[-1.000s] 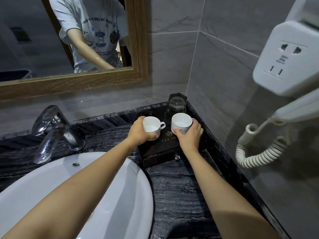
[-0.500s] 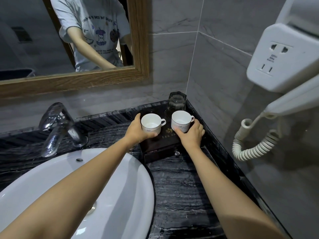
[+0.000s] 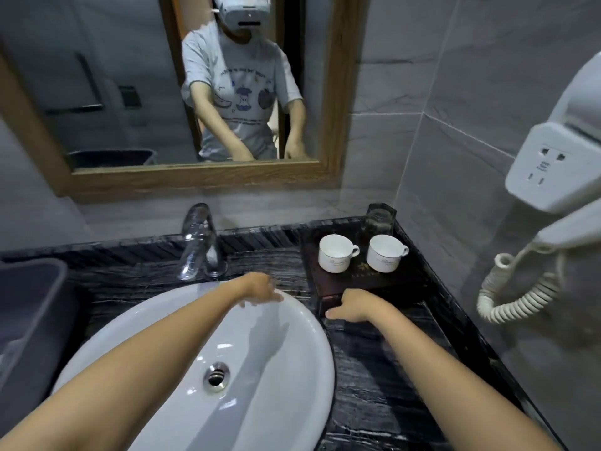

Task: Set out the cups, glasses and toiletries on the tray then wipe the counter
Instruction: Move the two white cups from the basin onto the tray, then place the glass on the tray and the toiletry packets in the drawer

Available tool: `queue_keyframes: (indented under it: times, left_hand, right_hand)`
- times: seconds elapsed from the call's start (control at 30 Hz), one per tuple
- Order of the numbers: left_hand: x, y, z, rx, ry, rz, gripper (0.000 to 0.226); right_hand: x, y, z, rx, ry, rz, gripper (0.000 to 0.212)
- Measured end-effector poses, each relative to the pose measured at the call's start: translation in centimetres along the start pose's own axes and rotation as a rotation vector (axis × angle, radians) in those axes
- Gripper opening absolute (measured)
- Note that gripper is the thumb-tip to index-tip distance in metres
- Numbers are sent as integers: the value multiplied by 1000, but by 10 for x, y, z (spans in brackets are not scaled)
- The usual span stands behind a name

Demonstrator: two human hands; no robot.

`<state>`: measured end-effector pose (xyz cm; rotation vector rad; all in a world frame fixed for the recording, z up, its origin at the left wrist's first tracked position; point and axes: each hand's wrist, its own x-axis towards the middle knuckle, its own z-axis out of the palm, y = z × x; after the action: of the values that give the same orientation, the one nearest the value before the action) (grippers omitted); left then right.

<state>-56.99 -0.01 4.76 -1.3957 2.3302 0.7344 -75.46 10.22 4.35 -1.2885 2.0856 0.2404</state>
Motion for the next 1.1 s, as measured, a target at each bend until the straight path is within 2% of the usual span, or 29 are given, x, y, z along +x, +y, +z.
queue_keyframes:
  times: [0.03, 0.1, 0.23, 0.4, 0.6, 0.7, 0.83, 1.1]
  left_hand:
    - [-10, -9, -3, -40, -63, -11, 49]
    - [-28, -30, -12, -117, -143, 1, 52]
    - [-70, -77, -42, -199, -191, 34, 54]
    - [-133, -154, -88, -226, -68, 17, 51]
    - [-201, -272, -108, -242, 48, -120, 48]
    - [-228, -327, -97, -293, 89, -216, 46]
    - [-248, -388, -69, -417, 86, -350, 46]
    - [-242, -464, 9, -477, 138, -498, 56]
  right_hand:
    - [-7, -13, -4, -27, -44, -52, 42]
    - [-22, -41, -11, -86, -98, -128, 40]
    - [-48, -109, -24, -62, -273, -242, 52]
    - [-74, -209, -35, -208, -332, -443, 43]
    - [-96, -338, -25, -327, -365, -633, 34]
    - [-104, -398, -6, -343, -389, -706, 22]
    - [-102, -463, 33, -394, -371, -763, 37]
    - [-64, -518, 106, -441, -281, -820, 35]
